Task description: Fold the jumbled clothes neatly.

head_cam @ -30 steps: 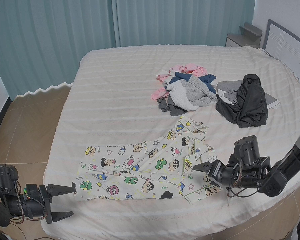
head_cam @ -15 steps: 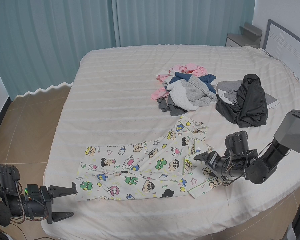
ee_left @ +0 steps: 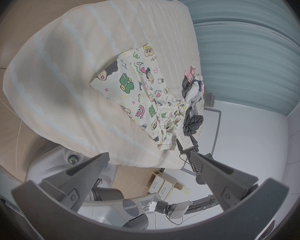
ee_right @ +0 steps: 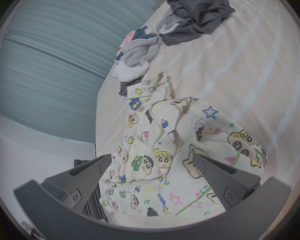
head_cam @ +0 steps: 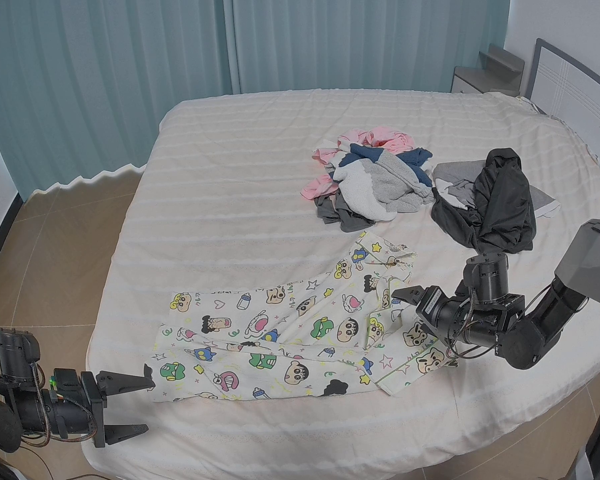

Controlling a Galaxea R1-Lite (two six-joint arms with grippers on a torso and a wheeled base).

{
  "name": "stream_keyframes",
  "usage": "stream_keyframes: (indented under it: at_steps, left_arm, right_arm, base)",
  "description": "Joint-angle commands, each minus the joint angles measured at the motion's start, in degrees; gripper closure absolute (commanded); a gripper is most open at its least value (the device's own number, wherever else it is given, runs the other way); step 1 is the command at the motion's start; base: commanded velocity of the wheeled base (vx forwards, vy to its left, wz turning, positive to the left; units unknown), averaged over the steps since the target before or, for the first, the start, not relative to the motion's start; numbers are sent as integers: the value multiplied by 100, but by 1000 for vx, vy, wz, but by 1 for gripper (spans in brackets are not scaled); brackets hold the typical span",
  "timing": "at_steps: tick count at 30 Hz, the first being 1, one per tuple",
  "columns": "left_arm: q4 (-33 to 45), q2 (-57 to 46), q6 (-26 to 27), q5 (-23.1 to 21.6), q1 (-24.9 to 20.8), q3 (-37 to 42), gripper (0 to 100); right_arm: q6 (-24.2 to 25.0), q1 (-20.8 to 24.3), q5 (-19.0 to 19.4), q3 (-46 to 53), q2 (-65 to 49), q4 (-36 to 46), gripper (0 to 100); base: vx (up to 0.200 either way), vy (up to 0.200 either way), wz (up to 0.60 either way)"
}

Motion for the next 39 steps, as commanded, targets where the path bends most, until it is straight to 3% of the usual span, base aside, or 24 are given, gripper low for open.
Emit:
stream_keyframes:
  at_steps: [1,5,8,9,12,20,27,39]
  left_arm:
    - [0,12,6,0,1,66,0]
    - [0,12,6,8,1,66,0]
    - [0,12,6,8,1,75,0]
    - [0,12,6,8,1,75,0]
    - [0,12,6,8,1,75,0]
    - [0,12,6,8,1,75,0]
    - [0,12,15,8,1,75,0]
    - [0,12,15,8,-8,75,0]
  right_arm:
    - [-393,423,-3,316,-617,-40,0]
    - [-1711,1012,-126,773,-697,-84,0]
    - [-2801,1302,-486,905,-626,-84,0]
    - [-2854,1311,-504,905,-626,-84,0]
    - [-3970,1496,-934,852,-433,-75,0]
    - [-5736,1706,-1611,834,147,-84,0]
    - [-6246,1706,-2182,421,657,-93,0]
    - [-6396,1724,-2253,157,771,-49,0]
  base:
    - [0,0,0]
    - [0,0,0]
    - [0,0,0]
    - [0,0,0]
    - [0,0,0]
    - [0,0,0]
    - [0,0,0]
    - [0,0,0]
